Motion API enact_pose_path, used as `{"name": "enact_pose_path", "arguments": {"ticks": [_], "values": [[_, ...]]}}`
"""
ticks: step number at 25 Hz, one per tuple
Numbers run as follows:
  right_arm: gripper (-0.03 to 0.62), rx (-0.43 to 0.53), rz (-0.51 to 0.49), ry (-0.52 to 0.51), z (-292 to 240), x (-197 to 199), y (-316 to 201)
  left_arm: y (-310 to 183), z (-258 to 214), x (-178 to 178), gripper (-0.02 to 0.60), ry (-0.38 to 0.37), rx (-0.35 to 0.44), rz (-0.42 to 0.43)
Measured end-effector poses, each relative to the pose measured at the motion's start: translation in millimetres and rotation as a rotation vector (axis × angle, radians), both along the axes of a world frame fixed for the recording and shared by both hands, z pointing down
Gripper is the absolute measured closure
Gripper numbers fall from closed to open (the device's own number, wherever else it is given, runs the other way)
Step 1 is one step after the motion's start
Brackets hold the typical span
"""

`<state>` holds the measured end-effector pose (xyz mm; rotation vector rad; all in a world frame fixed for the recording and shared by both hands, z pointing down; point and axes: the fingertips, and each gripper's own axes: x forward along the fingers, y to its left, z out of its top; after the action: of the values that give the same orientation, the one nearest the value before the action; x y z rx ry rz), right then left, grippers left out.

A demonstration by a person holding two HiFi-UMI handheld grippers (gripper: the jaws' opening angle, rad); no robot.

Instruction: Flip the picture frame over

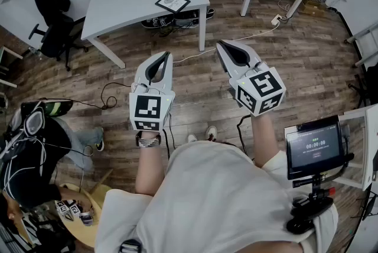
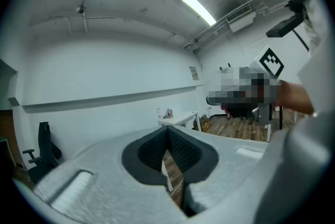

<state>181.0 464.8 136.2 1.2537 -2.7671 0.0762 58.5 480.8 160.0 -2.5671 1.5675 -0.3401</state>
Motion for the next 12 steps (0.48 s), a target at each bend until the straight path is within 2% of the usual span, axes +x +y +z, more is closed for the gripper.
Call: {"name": "enact_pose_path", "arguments": {"ticks": [7, 12], "values": [[0.592, 0.027, 0.014, -0.020, -7, -8, 1, -2, -3, -11, 0.578, -0.006, 0.010, -0.002], [0.592, 0.030, 0.004, -0.011, -4, -13, 6, -3, 0, -9, 0.578, -0.041, 0.014, 0.014]]}}
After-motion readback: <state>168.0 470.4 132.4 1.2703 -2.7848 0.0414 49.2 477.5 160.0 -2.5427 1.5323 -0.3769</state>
